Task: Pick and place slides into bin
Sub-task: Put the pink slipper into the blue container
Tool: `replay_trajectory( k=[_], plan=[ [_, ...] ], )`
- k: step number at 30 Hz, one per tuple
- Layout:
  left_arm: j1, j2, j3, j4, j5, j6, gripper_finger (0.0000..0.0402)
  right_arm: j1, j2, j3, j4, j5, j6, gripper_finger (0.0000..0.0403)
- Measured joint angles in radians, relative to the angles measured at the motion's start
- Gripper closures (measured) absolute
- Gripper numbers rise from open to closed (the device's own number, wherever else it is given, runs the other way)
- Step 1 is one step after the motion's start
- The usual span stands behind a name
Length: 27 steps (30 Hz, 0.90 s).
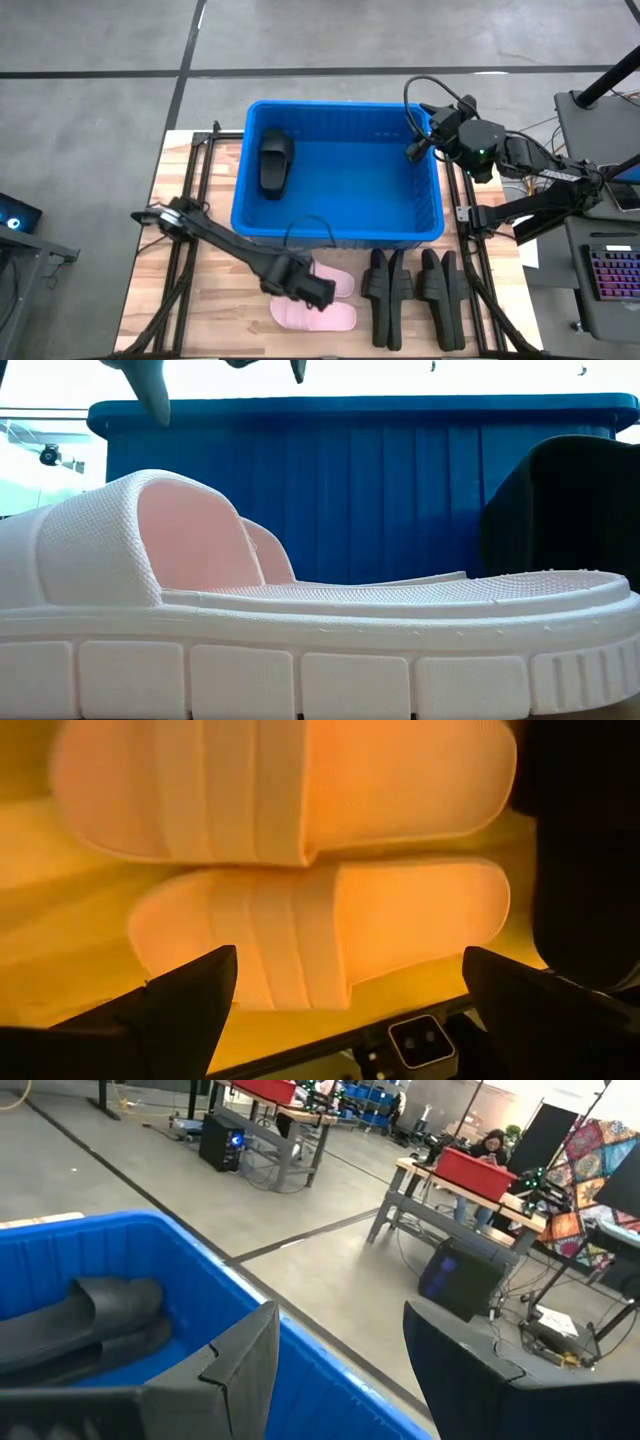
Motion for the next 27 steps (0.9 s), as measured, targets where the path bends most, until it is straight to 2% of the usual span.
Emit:
replay_trajectory(
  k=[5,11,23,27],
  plan=[
    [-0.024,0.085,0.049,-0.004,0.005,0.008,0.0030,0.000,0.000,-0.001,0.000,0.000,0.030,0.0197],
    [-0.028,0.153,0.047,-0.008,0.064,0.043,0.0030,0.000,0.000,-0.012,0.000,-0.004,0.052,0.0197],
    [-0.028,0.220,0.044,-0.097,0.069,-0.026,0.0030,0.000,0.000,-0.023,0.000,-0.004,0.101,0.0197],
    [-0.027,0.254,0.042,-0.101,0.113,-0.021,0.0030,0.000,0.000,-0.023,0.000,-0.021,0.120,0.0197]
  ],
)
